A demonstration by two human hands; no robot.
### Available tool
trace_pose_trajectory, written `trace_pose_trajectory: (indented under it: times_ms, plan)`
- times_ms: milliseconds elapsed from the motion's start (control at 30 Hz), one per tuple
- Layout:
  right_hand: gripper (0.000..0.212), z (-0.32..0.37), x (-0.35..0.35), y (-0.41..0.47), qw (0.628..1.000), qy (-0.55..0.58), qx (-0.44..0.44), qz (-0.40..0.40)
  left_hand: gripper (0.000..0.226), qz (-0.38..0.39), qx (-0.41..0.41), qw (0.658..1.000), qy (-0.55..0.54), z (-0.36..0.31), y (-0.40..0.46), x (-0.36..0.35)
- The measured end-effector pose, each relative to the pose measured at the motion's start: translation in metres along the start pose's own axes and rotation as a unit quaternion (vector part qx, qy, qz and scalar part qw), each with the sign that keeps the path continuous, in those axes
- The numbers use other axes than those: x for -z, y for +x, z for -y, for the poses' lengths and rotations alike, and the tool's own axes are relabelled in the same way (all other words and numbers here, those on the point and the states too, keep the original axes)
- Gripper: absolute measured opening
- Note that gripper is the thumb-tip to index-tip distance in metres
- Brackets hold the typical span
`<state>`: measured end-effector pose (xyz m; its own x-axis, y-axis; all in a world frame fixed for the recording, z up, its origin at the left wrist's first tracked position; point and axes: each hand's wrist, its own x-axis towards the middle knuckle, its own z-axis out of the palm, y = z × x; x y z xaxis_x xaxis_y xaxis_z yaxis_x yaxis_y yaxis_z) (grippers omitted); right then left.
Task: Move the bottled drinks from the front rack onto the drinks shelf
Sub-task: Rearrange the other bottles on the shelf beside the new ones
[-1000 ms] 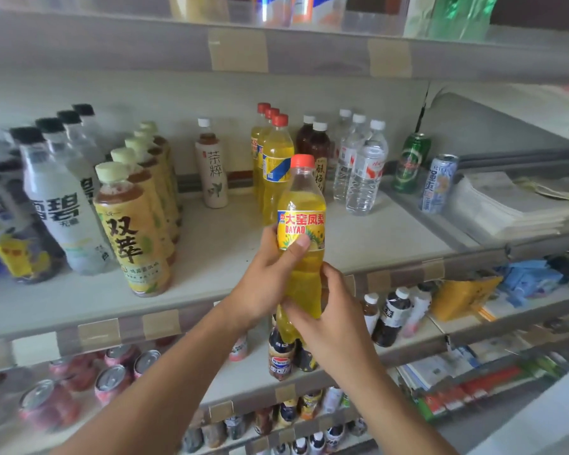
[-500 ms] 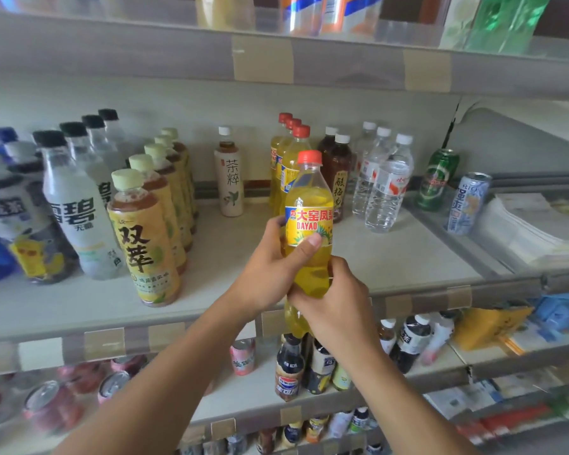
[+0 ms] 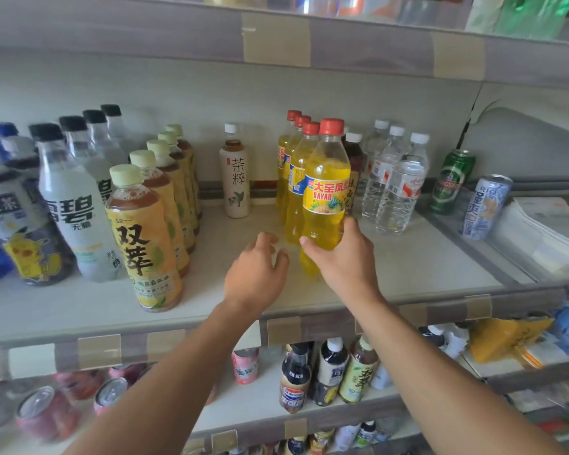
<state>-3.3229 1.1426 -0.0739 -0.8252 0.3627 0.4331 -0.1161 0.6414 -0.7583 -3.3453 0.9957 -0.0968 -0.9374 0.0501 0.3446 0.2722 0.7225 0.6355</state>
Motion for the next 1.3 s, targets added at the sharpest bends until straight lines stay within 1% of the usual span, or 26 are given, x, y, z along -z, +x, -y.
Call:
trace_pose_trajectory:
  times_ms: [167, 400, 600, 833, 1133, 1300]
  plan:
    - [0.051, -0.008, -0.016, 0.014, 1.000, 0.000, 0.007, 0.000, 0.037, -0.011, -0.033, 0.998, 0.050, -0.001, 0.006, -0.007]
    - [0.054, -0.018, -0.028, 0.019, 0.999, -0.021, 0.026, 0.000, 0.039, -0.021, -0.046, 0.993, 0.105, 0.007, 0.010, -0.016]
    - [0.057, -0.020, -0.031, 0.024, 1.000, -0.016, 0.013, 0.005, 0.041, -0.024, -0.039, 0.993, 0.108, 0.006, 0.012, -0.017]
    - [0.064, -0.017, -0.031, 0.028, 0.999, -0.031, 0.013, 0.032, 0.042, -0.016, -0.034, 0.992, 0.117, 0.006, 0.011, -0.018]
    - [0.065, -0.016, -0.031, 0.029, 0.998, -0.037, 0.013, 0.051, 0.043, -0.011, -0.042, 0.990, 0.137, 0.008, 0.009, -0.018]
    - [0.066, -0.016, -0.027, 0.030, 0.996, -0.037, 0.005, 0.079, 0.042, -0.003, -0.048, 0.988, 0.144, 0.004, 0.009, -0.016]
